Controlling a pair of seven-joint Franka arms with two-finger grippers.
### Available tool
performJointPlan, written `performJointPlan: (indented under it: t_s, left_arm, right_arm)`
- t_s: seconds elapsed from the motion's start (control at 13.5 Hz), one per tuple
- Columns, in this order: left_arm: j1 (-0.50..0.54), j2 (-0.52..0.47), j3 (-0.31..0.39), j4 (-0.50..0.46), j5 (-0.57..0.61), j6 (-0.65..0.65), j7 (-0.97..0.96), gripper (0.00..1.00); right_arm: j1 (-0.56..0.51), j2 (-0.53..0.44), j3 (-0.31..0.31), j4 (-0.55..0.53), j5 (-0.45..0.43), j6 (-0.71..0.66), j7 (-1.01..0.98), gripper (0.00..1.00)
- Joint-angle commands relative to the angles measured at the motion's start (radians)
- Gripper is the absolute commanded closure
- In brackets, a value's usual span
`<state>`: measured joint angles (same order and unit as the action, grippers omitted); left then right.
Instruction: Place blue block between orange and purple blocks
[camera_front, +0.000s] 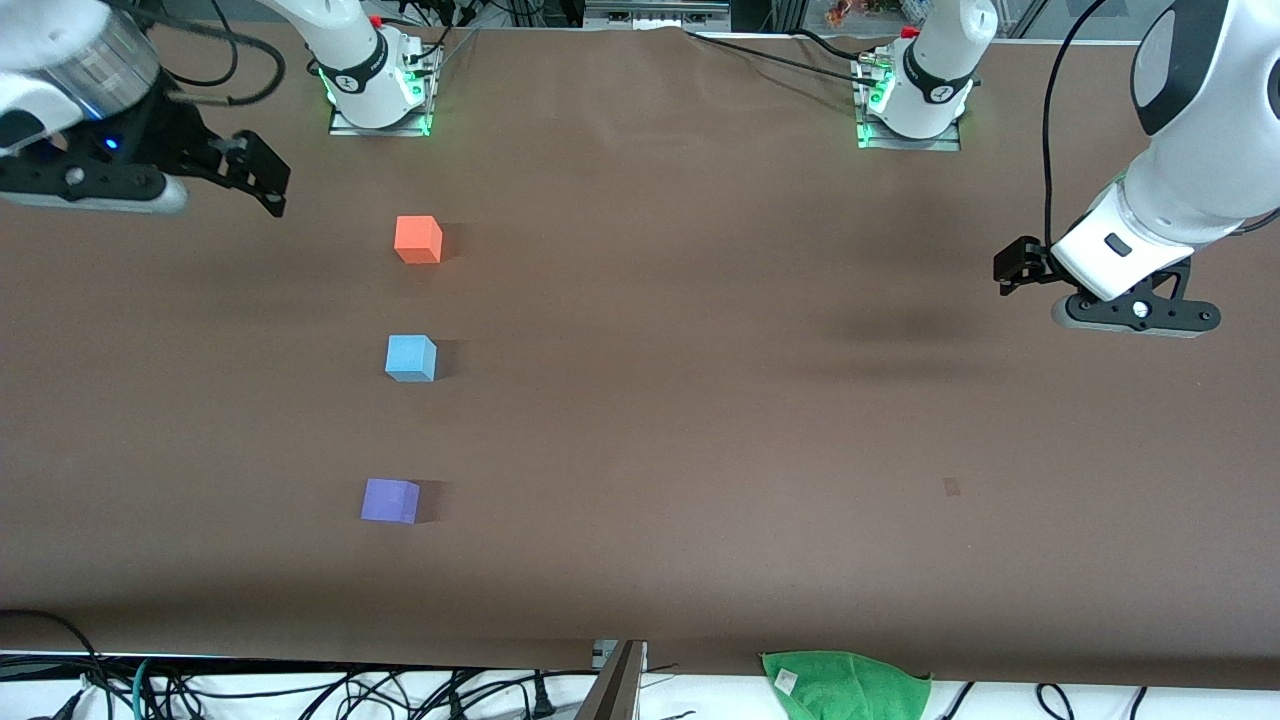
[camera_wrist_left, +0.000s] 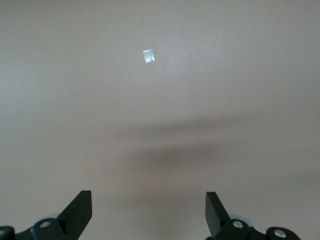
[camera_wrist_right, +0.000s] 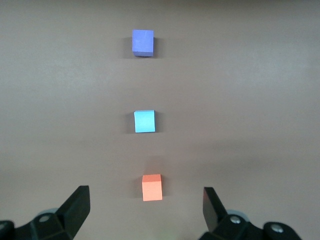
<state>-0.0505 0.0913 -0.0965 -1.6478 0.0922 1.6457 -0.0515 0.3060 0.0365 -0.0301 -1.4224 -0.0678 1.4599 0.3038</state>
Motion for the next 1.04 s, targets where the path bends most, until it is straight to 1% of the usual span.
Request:
performJointPlan:
  t_s: [0.0,0.22,0.3,0.37,0.44,0.52,0.59,0.67,0.81,0.96]
  left_arm:
    - [-0.005,0.027,0.004,0.054,-0.019,-0.026,0.021,0.00]
    - [-0.005,0.028,0.004,0.060,-0.019,-0.029,0.018,0.00]
    - [-0.005,0.028,0.004,0.062,-0.019,-0.029,0.018,0.00]
    - [-0.003,0.027,0.004,0.062,-0.019,-0.029,0.019,0.00]
    - [-0.002,0.028,0.004,0.060,-0.019,-0.030,0.021,0.00]
    - [0.003,0.027,0.004,0.060,-0.019,-0.035,0.024,0.00]
    - [0.004,0.028,0.006,0.060,-0.017,-0.044,0.054,0.00]
    - [0.009,0.028,0.006,0.060,-0.015,-0.044,0.083,0.00]
    - [0.012,0.028,0.006,0.060,-0.015,-0.044,0.087,0.00]
    - [0.012,0.028,0.006,0.060,-0.017,-0.046,0.087,0.00]
  right_arm:
    - [-0.011,0.040,-0.025,0.028,0.029,-0.006,-0.011,0.00]
    - [-0.019,0.037,-0.158,0.023,0.166,-0.056,-0.020,0.00]
    - [-0.019,0.036,-0.175,0.022,0.193,-0.059,-0.052,0.00]
    - [-0.030,0.036,-0.169,0.022,0.192,-0.073,-0.084,0.00]
    - [-0.065,0.034,-0.140,0.011,0.189,-0.081,-0.092,0.00]
    - [-0.115,0.022,-0.095,-0.010,0.189,-0.072,-0.094,0.00]
    - [-0.131,0.019,-0.079,-0.018,0.183,-0.058,-0.100,0.00]
    - [-0.131,0.016,-0.064,-0.024,0.157,-0.061,-0.120,0.00]
    - [-0.131,-0.029,-0.008,-0.093,0.051,-0.055,-0.130,0.00]
    - [-0.131,-0.029,-0.002,-0.092,0.045,-0.046,-0.130,0.00]
